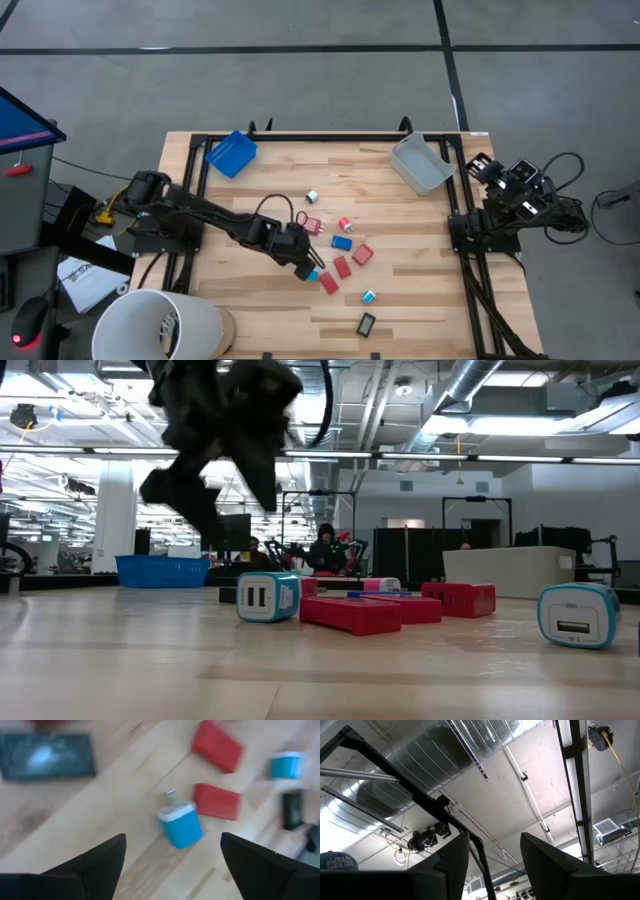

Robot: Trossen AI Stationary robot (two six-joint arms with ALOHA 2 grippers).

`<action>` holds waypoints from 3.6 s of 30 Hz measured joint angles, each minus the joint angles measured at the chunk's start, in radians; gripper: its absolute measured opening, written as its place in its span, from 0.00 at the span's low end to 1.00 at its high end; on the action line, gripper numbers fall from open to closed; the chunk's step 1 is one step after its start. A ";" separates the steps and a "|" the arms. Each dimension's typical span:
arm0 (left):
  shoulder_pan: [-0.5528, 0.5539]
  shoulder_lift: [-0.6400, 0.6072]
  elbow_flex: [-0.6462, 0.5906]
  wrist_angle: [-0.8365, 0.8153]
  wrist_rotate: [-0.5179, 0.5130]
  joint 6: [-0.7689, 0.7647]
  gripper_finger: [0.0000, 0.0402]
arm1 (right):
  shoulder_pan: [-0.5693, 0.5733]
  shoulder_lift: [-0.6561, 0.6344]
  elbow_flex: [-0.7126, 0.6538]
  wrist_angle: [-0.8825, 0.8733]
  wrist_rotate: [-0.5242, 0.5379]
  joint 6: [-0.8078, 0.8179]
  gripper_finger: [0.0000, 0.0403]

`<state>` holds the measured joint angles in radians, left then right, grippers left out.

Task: Pick & Place Office items
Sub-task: Put the bottom blue charger into the gray bin

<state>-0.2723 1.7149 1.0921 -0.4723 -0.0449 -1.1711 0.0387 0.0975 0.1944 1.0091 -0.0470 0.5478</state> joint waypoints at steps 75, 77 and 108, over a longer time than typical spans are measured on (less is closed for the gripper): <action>0.297 0.167 0.392 0.771 0.980 0.200 0.36 | 0.000 0.509 0.564 -0.702 -0.501 -0.376 0.42; 0.302 0.167 0.401 0.811 1.003 0.194 0.36 | 0.000 0.552 0.637 -0.831 -0.503 -0.483 0.42; 0.290 0.152 0.400 0.946 1.116 0.100 0.36 | 0.171 0.995 0.832 -0.942 -0.284 -0.537 0.53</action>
<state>0.0181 1.8668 1.4925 0.4732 1.0706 -1.0710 0.2092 1.0920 1.0263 0.0666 -0.3305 0.0112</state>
